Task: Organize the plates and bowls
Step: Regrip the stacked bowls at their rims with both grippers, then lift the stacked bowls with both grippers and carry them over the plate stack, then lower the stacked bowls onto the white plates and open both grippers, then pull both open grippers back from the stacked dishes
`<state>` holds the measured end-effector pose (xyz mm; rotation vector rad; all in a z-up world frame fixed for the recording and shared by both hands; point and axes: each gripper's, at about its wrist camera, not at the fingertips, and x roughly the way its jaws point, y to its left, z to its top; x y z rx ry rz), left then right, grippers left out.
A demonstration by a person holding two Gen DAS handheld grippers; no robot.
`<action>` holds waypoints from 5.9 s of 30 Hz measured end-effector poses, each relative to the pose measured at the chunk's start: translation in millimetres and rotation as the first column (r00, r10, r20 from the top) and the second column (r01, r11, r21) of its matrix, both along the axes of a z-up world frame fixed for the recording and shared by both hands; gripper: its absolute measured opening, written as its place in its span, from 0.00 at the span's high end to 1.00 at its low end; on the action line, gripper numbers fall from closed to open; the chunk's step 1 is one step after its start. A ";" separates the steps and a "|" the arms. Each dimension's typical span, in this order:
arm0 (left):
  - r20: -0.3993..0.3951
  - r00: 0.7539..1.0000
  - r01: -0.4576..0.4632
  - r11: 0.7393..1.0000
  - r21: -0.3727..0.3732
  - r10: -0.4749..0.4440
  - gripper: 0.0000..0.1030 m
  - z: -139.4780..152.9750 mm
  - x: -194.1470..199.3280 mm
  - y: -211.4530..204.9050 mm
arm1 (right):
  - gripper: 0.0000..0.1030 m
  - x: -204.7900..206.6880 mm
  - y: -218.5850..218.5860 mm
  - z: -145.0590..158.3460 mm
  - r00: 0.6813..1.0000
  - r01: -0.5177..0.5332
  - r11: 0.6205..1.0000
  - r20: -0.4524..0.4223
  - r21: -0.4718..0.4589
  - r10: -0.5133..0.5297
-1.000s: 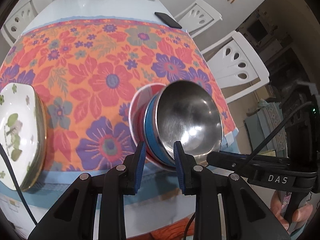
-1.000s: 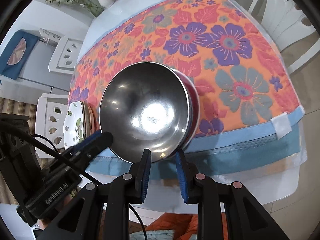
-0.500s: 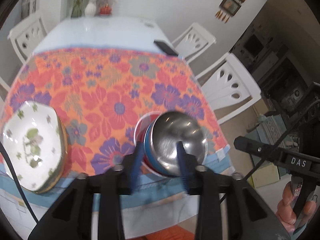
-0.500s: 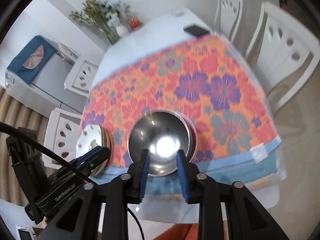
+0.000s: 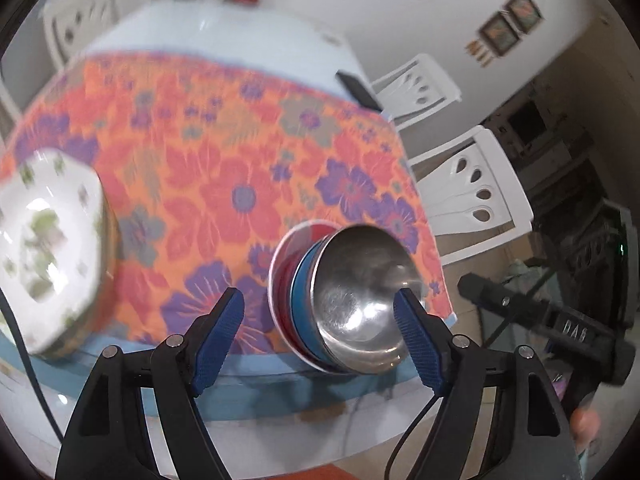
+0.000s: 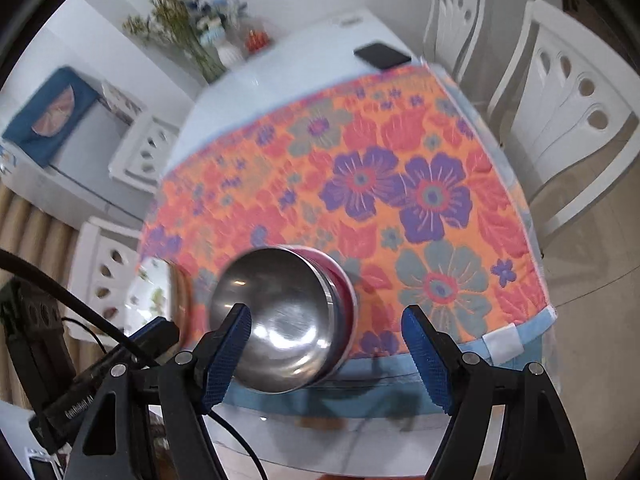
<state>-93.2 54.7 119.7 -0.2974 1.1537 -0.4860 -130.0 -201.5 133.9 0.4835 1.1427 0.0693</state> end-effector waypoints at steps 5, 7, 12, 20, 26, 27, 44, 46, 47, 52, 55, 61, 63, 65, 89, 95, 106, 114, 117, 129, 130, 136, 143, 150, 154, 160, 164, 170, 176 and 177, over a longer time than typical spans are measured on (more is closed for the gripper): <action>-0.079 0.996 -0.045 0.999 -0.012 0.044 0.27 -29.7 8.1 -6.1 | 0.26 15.8 5.1 -32.6 0.995 -0.083 0.996 -0.054 -0.016 0.082; -0.099 0.993 -0.062 0.998 -0.008 0.061 0.28 -36.7 10.2 -7.2 | 0.27 20.1 9.2 -41.3 0.990 -0.127 0.992 -0.067 -0.027 0.125; -0.132 0.989 -0.073 0.997 -0.005 0.071 0.34 -50.0 17.3 -13.6 | 0.43 29.9 21.7 -56.6 0.972 -0.221 0.975 -0.091 -0.037 0.217; -0.185 0.980 -0.080 0.997 -0.013 0.077 0.58 -72.9 26.8 -21.6 | 0.43 48.9 19.7 -88.0 0.965 -0.215 0.974 -0.137 0.079 0.224; -0.222 0.969 -0.121 0.991 -0.056 0.106 0.61 -85.0 26.2 -17.5 | 0.50 54.4 22.7 -100.0 0.955 -0.235 0.959 -0.145 0.156 0.257; -0.224 0.968 -0.127 0.990 -0.062 0.110 0.60 -85.6 26.2 -16.8 | 0.50 55.2 23.3 -102.1 0.955 -0.234 0.959 -0.147 0.162 0.258; -0.177 0.967 -0.187 0.982 -0.018 0.181 0.62 -55.0 26.9 -6.3 | 0.50 66.2 40.4 -78.8 0.956 -0.244 0.959 -0.131 0.146 0.263; -0.153 0.972 -0.184 0.983 -0.012 0.180 0.62 -43.5 30.0 0.0 | 0.50 70.4 47.4 -68.6 0.960 -0.240 0.960 -0.115 0.142 0.257; -0.140 0.974 -0.181 0.983 -0.014 0.178 0.62 -36.7 32.1 4.5 | 0.50 71.9 51.0 -63.0 0.961 -0.239 0.961 -0.105 0.137 0.254; -0.095 0.982 -0.165 0.986 -0.031 0.162 0.62 -5.9 42.5 32.0 | 0.50 79.9 80.8 -24.6 0.973 -0.222 0.970 -0.043 0.101 0.227; -0.062 0.987 -0.152 0.988 -0.031 0.150 0.62 16.4 49.4 56.4 | 0.50 83.2 105.7 -1.1 0.978 -0.206 0.974 -0.007 0.090 0.207; -0.009 0.988 -0.155 0.988 -0.011 0.155 0.62 48.7 59.2 119.5 | 0.50 92.4 169.7 30.8 0.977 -0.214 0.972 0.041 0.100 0.210; 0.001 0.986 -0.169 0.986 -0.004 0.169 0.62 54.2 60.7 140.2 | 0.50 95.0 195.3 36.0 0.975 -0.222 0.969 0.049 0.105 0.218; -0.002 0.982 -0.188 0.982 0.012 0.188 0.62 56.1 61.0 159.5 | 0.50 95.8 215.1 36.2 0.973 -0.229 0.967 0.047 0.115 0.225; -0.164 0.964 -0.212 0.977 -0.003 0.208 0.62 -27.7 73.4 271.3 | 0.50 115.7 337.1 -42.4 0.946 -0.244 0.967 -0.203 0.069 0.253; -0.175 0.969 -0.180 0.984 -0.011 0.176 0.62 -35.8 80.0 267.6 | 0.50 120.6 334.0 -48.4 0.947 -0.226 0.973 -0.223 0.043 0.230; -0.187 0.971 -0.152 0.988 -0.007 0.148 0.62 -44.8 89.9 269.9 | 0.50 127.6 335.7 -56.7 0.948 -0.210 0.977 -0.239 0.029 0.210; -0.160 0.976 -0.161 0.984 -0.075 0.147 0.62 -30.3 93.6 287.4 | 0.50 126.4 323.1 -47.9 0.961 -0.160 0.986 -0.221 0.055 0.168; -0.119 0.984 -0.145 0.986 -0.077 0.135 0.62 -14.4 94.0 290.1 | 0.50 121.4 319.7 -26.9 0.973 -0.153 0.988 -0.169 0.032 0.156; 0.256 0.963 -0.106 0.991 0.080 0.082 0.60 104.8 52.7 267.1 | 0.43 55.4 340.4 102.7 0.966 -0.137 0.952 0.176 -0.274 0.190; 0.298 0.950 -0.117 0.990 0.081 0.088 0.60 118.1 44.3 265.7 | 0.42 48.6 342.7 112.2 0.959 -0.133 0.945 0.203 -0.298 0.198; 0.417 0.904 -0.167 0.976 0.140 0.094 0.57 154.4 9.1 252.3 | 0.29 17.3 342.4 132.2 0.945 -0.083 0.952 0.279 -0.293 0.169; 0.424 0.886 -0.301 0.928 0.220 0.187 0.23 156.8 -25.3 244.9 | 0.29 -11.4 326.4 123.5 0.958 -0.096 0.949 0.232 -0.300 0.171; 0.368 0.909 -0.314 0.903 0.294 0.196 0.23 141.6 -69.3 230.1 | 0.29 -50.0 319.8 106.8 0.968 -0.132 0.955 0.171 -0.267 0.182; 0.379 0.900 -0.346 0.884 0.314 0.217 0.18 140.8 -95.5 227.9 | 0.29 -69.8 320.4 103.2 0.971 -0.134 0.949 0.153 -0.287 0.183; 0.331 0.914 -0.335 0.899 0.281 0.237 0.18 134.1 -100.9 236.7 | 0.29 -83.4 324.8 105.7 0.970 -0.133 0.939 0.151 -0.317 0.189; 0.373 0.906 -0.327 0.890 0.317 0.200 0.18 138.6 -93.3 231.2 | 0.29 -81.1 329.1 110.5 0.971 -0.101 0.926 0.167 -0.364 0.171; 0.372 0.916 -0.290 0.889 0.355 0.150 0.17 137.1 -71.1 236.6 | 0.29 -64.2 336.4 107.5 0.981 -0.064 0.931 0.150 -0.358 0.125; 0.341 0.932 -0.251 0.899 0.360 0.124 0.17 128.7 -52.9 241.8 | 0.29 -49.6 345.2 101.7 0.988 -0.043 0.927 0.124 -0.374 0.096; 0.337 0.934 -0.249 0.897 0.366 0.122 0.17 127.2 -50.5 242.1 | 0.29 -48.5 346.3 100.1 0.989 -0.041 0.926 0.119 -0.374 0.091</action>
